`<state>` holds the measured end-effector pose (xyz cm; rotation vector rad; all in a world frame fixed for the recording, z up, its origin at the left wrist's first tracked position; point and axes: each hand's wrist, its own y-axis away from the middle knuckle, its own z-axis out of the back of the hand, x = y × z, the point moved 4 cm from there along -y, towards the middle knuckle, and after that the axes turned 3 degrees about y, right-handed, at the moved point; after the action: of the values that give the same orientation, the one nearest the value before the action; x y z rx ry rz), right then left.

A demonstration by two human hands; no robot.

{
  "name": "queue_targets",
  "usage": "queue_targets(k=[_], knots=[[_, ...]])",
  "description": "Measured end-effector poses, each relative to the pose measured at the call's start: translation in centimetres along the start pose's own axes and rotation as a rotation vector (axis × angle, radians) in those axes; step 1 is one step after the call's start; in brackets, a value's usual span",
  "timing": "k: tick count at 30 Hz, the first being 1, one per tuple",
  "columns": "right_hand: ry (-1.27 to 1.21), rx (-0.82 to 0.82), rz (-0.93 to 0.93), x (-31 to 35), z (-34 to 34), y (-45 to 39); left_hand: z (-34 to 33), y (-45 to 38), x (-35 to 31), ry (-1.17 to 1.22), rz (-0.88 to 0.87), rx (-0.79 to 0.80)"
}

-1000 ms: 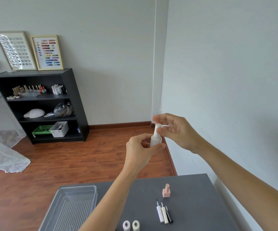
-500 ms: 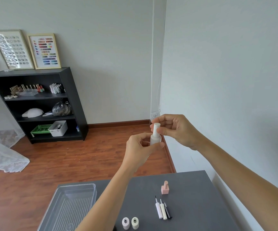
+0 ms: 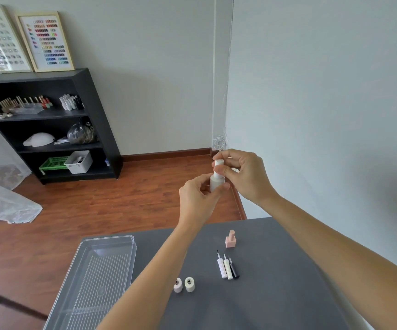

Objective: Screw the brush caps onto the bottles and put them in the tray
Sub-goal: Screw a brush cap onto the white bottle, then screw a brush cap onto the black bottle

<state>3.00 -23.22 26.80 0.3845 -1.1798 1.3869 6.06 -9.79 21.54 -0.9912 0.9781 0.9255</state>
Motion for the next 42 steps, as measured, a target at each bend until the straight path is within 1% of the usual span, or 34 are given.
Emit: queue_targets(k=[2, 5, 7, 9, 11, 13, 21, 23, 28, 31, 37, 39, 41, 42], knots=[[0.002, 0.025, -0.023, -0.7, -0.1, 0.5, -0.1, 0.3, 0.9, 0.006, 0.037, 0.038], [0.01, 0.106, -0.061, -2.1, -0.5, 1.5, 0.0, 0.8, 2.6, 0.02, 0.103, 0.146], [0.038, 0.15, -0.068, -3.3, -1.1, 2.7, 0.1, 1.2, 4.0, -0.011, 0.138, 0.277], [0.074, 0.16, -0.067, -4.8, -1.7, 4.3, 0.3, 1.7, 5.6, -0.041, 0.171, 0.428], [0.098, 0.16, -0.104, -6.8, -2.3, 6.1, 1.0, 2.5, 7.7, -0.119, 0.213, 0.522], [0.115, 0.163, -0.177, -9.3, -2.7, 7.9, 2.1, 3.5, 10.2, -0.222, 0.276, 0.552], [0.283, 0.207, -0.455, -18.7, -3.3, 13.3, 6.6, 9.0, 19.4, -0.494, 0.528, 0.57], [0.348, 0.229, -0.508, -20.3, -3.5, 14.2, 7.4, 10.2, 21.2, -0.572, 0.569, 0.577], [0.372, 0.217, -0.574, -22.9, -3.9, 15.6, 8.4, 12.3, 24.2, -0.699, 0.622, 0.539], [0.392, 0.204, -0.566, -23.3, -4.0, 15.9, 8.7, 13.1, 25.2, -0.733, 0.627, 0.479], [0.415, 0.207, -0.547, -23.4, -4.4, 16.0, 9.1, 13.8, 26.0, -0.704, 0.611, 0.344], [0.458, 0.177, -0.465, -22.6, -4.6, 16.4, 9.1, 14.0, 26.0, -0.692, 0.596, 0.315], [0.501, 0.139, -0.299, -21.3, -5.0, 17.0, 9.0, 14.1, 25.9, -0.69, 0.565, 0.286], [0.511, 0.151, -0.235, -20.9, -5.5, 17.5, 9.0, 14.2, 25.8, -0.694, 0.549, 0.269]])
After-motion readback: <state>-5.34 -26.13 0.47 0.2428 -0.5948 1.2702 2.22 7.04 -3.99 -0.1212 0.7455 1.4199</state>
